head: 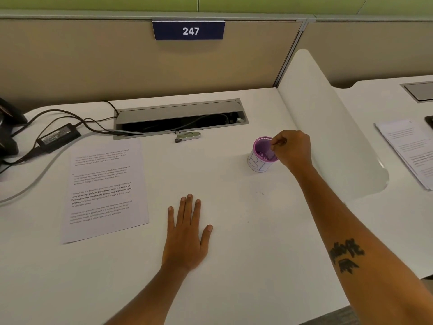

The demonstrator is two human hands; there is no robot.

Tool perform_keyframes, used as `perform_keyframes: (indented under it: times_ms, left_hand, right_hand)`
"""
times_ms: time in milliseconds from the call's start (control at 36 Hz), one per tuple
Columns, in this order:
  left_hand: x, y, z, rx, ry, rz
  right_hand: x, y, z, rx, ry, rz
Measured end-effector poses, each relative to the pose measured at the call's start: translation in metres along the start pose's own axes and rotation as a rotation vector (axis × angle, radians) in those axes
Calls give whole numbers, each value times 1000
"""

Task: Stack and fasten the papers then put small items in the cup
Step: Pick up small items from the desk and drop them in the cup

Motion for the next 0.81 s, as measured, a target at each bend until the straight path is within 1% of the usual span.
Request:
perform_keyframes:
  times_ms: [139,278,333,389,472,583,694,806]
  left_hand:
    - [0,0,0,-8,-9,0]
    - [1,1,1,-12,-8,-1]
    - [1,1,1,-10,-5,-2]
    - [1,1,1,-4,-5,-1]
    - [1,0,2,3,-1,0]
    - [1,1,2,-4,-7,2]
    - [0,1,2,-10,-7,4]
    - [-1,1,1,-25,-12,7]
  right_hand:
    - [7,3,-3,-5,-45,-10]
    - [35,14,-6,-82,98,77]
    - [52,17,-9,-124,116,93]
    - [76,18,-15,-130,94,138]
    - [120,24,-27,-90,-7,257]
    - [176,37,-39,70,-262,383]
    - [218,40,-42,252,-496,452]
    - [235,43,-47,406,-564,561]
Point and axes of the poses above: each hand's wrist, its own x-axis away from the middle knuckle, its own z-axis out of the back of the hand, y = z × x, the point moved 1 cm from there along -x, towards the middle knuckle
